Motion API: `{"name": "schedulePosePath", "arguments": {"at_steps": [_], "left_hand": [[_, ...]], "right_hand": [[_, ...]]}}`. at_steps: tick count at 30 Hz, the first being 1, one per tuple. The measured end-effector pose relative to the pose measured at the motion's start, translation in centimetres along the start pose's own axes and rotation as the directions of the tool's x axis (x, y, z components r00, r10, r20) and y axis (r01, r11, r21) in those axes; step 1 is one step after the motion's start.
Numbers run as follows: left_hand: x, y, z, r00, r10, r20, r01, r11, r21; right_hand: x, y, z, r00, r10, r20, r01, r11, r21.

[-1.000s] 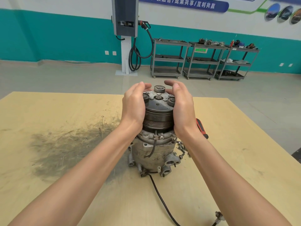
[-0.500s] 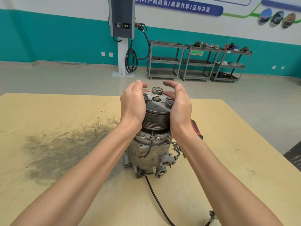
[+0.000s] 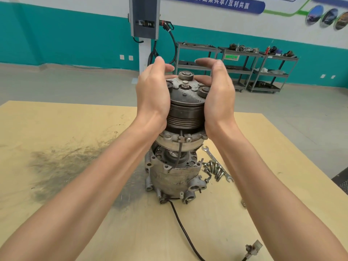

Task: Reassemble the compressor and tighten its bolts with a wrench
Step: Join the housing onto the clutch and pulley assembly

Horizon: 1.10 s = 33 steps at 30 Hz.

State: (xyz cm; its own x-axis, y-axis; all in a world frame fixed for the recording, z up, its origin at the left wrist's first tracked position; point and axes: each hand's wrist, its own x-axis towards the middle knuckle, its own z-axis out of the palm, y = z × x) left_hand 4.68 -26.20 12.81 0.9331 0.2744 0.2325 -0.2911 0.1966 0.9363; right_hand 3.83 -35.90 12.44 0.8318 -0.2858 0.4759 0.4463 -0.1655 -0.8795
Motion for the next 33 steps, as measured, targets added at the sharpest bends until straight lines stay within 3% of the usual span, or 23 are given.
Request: {"name": "schedulePosePath", "arguments": {"at_steps": [19, 33], "left_hand": [[-1.4, -4.0, -0.6, 0.994, -0.103, -0.032, 0.105, 0.993, 0.061], [-1.9, -3.7, -0.5, 1.0, -0.005, -0.017, 0.007, 0.991, 0.133]], "right_hand": [[-2.1, 3.9, -0.5, 0.989, 0.145, 0.017, -0.145, 0.989, 0.008], [-2.5, 4.0, -0.8, 0.995, 0.101, -0.006, -0.1, 0.993, 0.062]]}}
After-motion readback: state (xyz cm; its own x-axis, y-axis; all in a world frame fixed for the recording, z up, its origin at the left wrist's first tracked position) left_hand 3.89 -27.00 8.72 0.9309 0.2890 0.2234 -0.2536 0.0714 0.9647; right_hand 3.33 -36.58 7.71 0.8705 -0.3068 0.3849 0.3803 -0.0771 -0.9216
